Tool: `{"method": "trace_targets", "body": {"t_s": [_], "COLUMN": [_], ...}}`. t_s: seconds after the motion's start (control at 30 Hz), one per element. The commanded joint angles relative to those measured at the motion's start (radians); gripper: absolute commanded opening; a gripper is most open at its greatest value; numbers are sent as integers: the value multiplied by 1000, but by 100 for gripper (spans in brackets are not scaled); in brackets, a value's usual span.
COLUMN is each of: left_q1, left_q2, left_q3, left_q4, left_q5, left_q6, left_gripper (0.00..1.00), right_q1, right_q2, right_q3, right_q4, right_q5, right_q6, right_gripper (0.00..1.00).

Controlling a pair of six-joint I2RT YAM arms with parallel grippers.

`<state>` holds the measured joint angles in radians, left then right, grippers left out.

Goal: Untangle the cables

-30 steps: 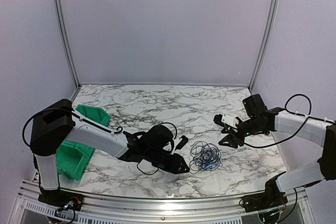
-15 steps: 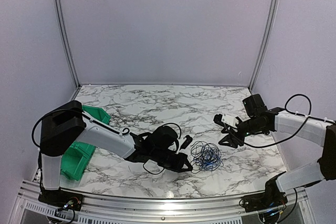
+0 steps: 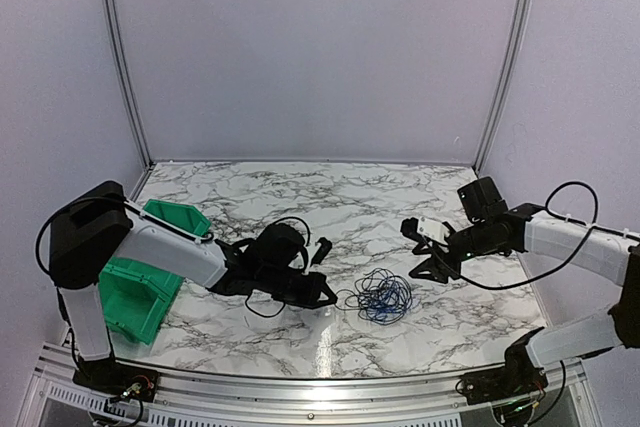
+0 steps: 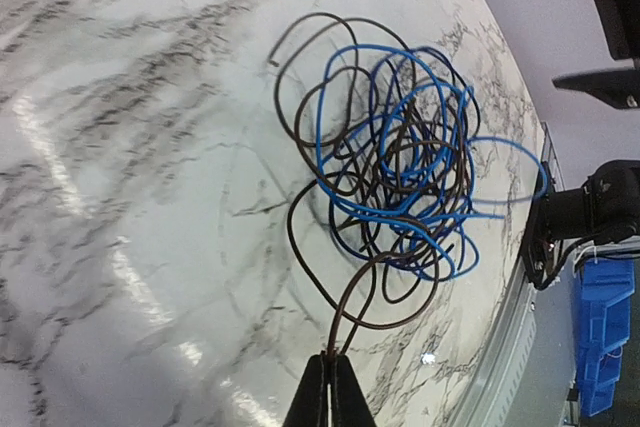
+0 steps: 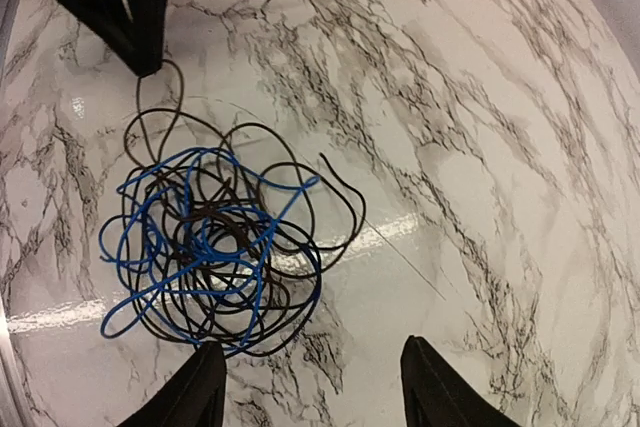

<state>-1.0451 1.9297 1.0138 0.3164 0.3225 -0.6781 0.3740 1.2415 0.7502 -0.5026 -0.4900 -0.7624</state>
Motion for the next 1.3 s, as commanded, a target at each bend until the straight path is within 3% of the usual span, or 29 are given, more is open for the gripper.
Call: {"method": "trace_targets", "body": {"t_s": [0.0,0.13,0.27,0.53,0.77,1.17,1.27], "left_q1": [35,35,41,64,81,109,111], "left_q2": [-114,-139,-136,-130,-132,-59,-32], "left_q3": [-37,6,30,26,-2,-34,-22], "left_q4": [-80,-240,-270,-151,-119,-9,16], "left_q5": [-49,-136,-154,-151,-177,-182,-162], "left_q6": [74,139,135,39,19,-28,-37], "left_gripper": [0,0,0,0,0,0,15], "right_q1": [129,208,284,358,415,416,416], "right_q2": [-13,56,143,292,408,512,528], "right_q3": [83,125,161,198,161,156,166], "right_q4": [-17,35,99,225,329,352,345], "right_q5": [-31,-34,-39,-95,21,140,160], "right_q6": [-2,42,74,187,239,228,224], "right_gripper": [60,60,61,65,67,56,50]}}
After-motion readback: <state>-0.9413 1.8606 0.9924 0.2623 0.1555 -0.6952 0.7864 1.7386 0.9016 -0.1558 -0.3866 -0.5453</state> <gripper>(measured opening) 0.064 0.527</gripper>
